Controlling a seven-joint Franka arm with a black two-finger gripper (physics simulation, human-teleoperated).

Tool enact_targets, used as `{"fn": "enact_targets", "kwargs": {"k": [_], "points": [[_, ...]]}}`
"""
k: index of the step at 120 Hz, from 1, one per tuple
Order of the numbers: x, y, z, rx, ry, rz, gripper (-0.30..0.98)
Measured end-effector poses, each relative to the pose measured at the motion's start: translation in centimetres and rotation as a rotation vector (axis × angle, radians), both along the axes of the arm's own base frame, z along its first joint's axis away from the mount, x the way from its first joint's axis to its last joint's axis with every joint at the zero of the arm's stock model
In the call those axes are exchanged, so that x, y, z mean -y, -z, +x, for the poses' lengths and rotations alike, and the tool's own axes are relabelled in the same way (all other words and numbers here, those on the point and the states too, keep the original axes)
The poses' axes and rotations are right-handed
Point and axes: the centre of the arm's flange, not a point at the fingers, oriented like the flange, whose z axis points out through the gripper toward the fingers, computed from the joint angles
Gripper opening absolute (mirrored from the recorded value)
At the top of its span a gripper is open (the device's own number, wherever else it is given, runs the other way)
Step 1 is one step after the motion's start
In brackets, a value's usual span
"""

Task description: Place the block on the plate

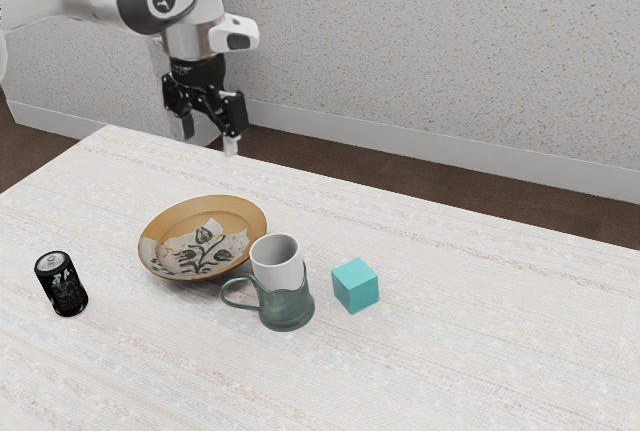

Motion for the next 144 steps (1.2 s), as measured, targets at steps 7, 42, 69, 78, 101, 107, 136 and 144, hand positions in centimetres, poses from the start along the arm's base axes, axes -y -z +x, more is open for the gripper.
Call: {"fn": "enact_targets", "kwargs": {"k": [7,42,69,78,101,107,136,144], "points": [[0.5,0.0,0.0,0.001,0.019,0.000,0.69],[8.4,6.0,2.4,-0.024,0.180,-0.010,0.69],[16.9,11.0,4.3,-0.009,0.326,-0.049,0.69],[18.6,11.9,4.9,-0.002,0.354,-0.064,0.68],[14.7,17.9,6.6,-0.022,0.299,-0.074,0.69],[14.1,18.9,7.1,-0.019,0.291,-0.079,0.69],[16.6,18.8,7.1,0.023,0.359,-0.107,0.69],[16.8,19.0,7.0,0.023,0.370,-0.110,0.69]]}}
